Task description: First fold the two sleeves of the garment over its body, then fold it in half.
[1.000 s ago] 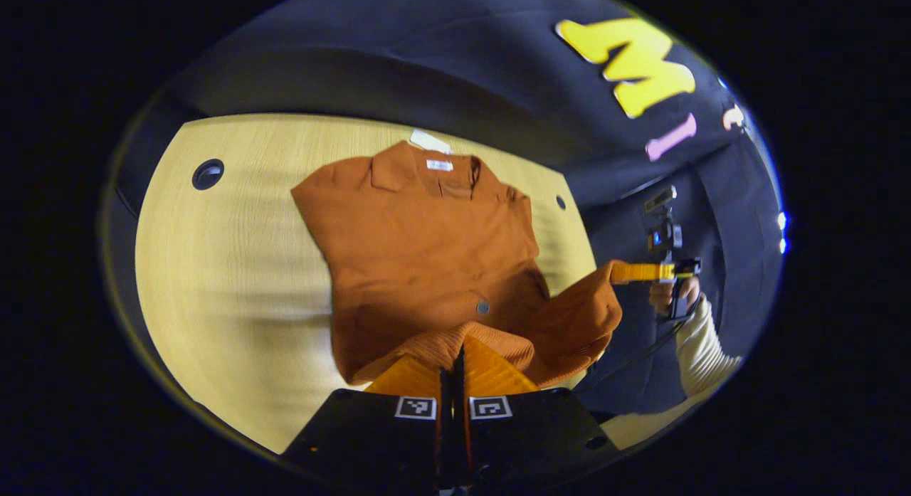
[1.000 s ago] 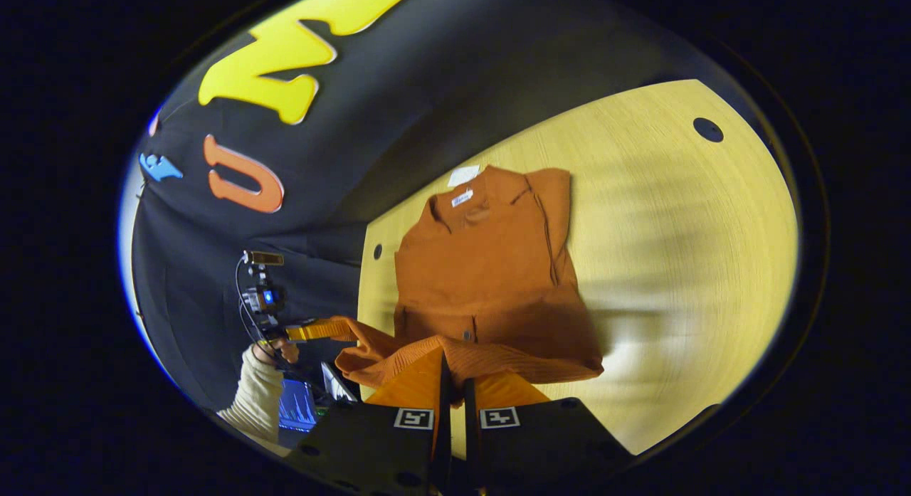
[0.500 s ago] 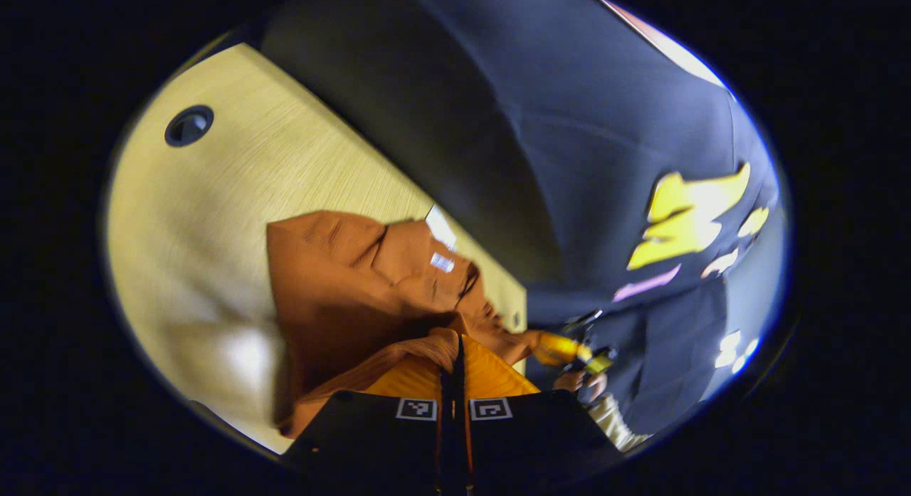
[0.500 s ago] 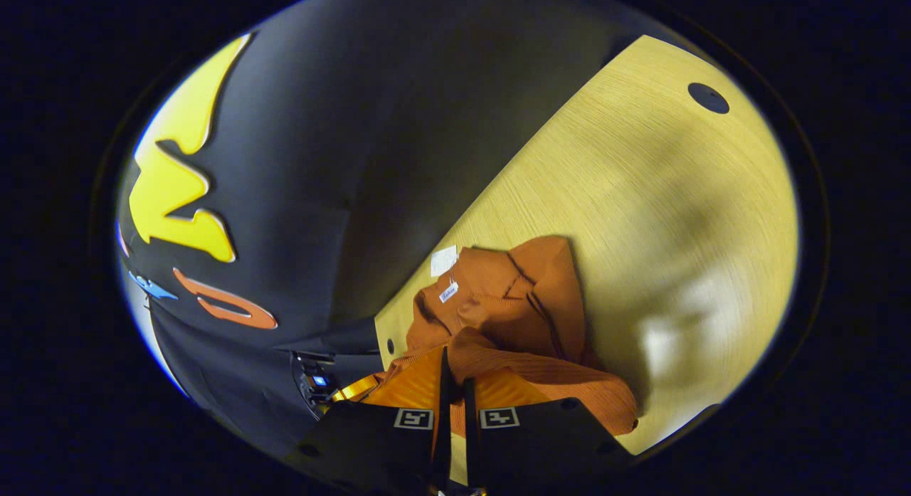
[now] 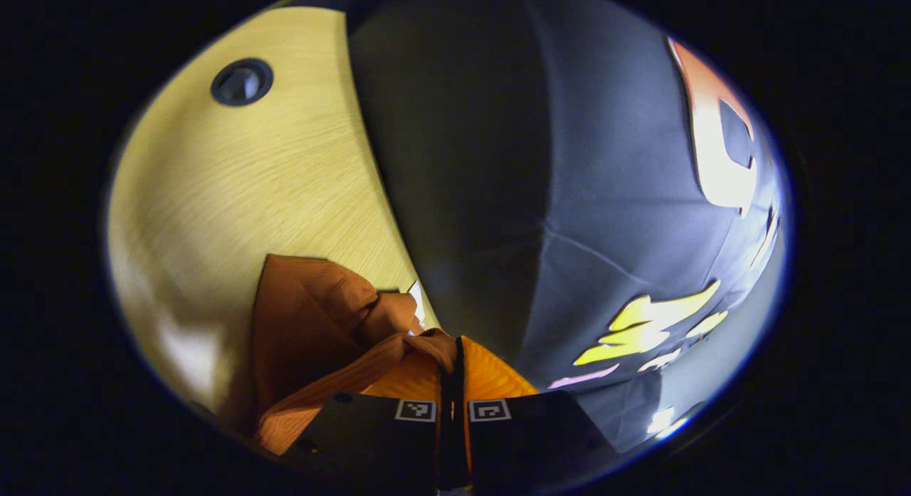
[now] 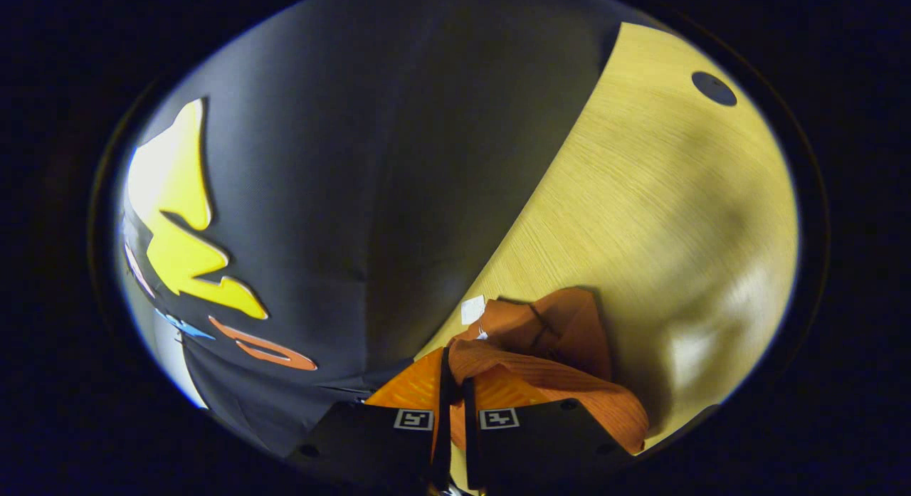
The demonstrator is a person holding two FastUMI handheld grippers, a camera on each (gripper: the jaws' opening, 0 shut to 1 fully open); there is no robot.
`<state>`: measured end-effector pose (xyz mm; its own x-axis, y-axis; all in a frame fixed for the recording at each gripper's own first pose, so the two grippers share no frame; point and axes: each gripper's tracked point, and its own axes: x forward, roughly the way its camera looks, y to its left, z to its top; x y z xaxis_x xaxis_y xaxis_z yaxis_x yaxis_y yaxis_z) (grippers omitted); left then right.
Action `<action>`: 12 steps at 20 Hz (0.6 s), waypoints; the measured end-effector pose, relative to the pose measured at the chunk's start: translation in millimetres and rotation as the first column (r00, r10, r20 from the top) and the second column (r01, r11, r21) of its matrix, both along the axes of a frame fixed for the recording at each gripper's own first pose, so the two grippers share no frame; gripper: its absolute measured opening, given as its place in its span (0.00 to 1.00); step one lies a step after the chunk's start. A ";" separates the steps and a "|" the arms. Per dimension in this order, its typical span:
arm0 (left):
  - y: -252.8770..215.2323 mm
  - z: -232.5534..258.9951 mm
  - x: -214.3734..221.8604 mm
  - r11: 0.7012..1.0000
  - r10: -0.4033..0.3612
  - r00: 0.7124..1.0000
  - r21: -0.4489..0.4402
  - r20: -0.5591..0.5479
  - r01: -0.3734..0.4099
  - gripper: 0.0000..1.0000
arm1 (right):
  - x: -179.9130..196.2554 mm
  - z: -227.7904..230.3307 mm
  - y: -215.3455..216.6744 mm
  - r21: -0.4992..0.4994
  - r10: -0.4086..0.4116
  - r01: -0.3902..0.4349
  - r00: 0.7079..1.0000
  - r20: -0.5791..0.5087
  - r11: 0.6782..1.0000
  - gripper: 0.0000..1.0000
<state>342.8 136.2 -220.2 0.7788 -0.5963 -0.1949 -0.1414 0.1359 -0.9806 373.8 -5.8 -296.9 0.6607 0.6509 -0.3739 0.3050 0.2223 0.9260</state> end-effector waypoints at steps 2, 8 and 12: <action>10.7 -22.8 7.7 0.995 0.084 0.996 -0.045 -0.042 -0.086 0.03 | 12.5 -20.4 -1.6 0.044 -0.065 0.066 0.998 -0.011 0.997 0.09; 25.4 -40.9 21.3 0.911 0.360 0.931 -0.191 -0.060 -0.365 0.03 | 29.1 -51.1 -12.1 0.226 -0.293 0.309 0.951 -0.102 0.924 0.09; 28.5 -40.5 22.0 0.883 0.427 0.903 -0.192 -0.056 -0.429 0.04 | 31.9 -60.2 -11.2 0.223 -0.292 0.311 0.949 -0.117 0.924 0.09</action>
